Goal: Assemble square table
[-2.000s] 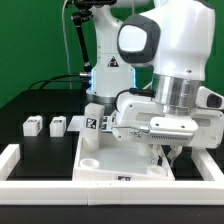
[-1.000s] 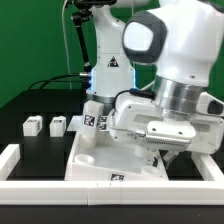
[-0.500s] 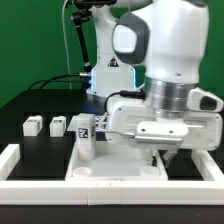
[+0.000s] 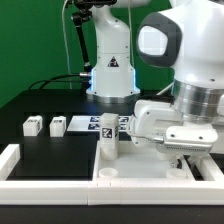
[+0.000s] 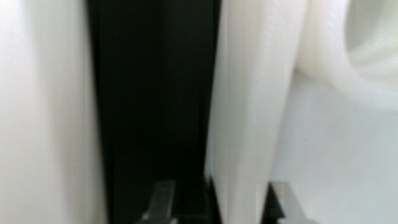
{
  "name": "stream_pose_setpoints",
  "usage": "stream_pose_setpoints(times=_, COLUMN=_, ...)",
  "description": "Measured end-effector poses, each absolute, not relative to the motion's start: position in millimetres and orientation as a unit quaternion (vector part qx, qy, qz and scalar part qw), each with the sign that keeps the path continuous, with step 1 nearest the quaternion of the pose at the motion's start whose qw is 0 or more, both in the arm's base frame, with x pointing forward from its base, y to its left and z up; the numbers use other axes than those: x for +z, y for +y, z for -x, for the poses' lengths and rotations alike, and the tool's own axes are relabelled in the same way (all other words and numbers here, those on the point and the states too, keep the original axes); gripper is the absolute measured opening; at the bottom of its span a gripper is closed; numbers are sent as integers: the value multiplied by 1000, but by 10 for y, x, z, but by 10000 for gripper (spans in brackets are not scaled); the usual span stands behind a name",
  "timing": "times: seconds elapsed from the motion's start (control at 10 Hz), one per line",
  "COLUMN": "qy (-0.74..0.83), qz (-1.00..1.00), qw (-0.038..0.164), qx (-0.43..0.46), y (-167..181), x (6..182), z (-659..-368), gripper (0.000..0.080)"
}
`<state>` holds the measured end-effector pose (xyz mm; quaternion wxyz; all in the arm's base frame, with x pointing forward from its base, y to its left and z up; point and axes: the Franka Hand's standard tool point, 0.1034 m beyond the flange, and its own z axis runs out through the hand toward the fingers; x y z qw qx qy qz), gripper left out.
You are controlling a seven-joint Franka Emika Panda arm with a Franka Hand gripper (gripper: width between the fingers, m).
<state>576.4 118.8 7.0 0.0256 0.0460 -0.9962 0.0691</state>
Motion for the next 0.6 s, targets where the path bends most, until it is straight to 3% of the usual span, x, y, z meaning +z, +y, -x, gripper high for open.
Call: stream_pose_setpoints(times=0.6, qy=-995, qz=-45, qw=41, qx=81, y=1192, x=70, z=-5728, gripper=73)
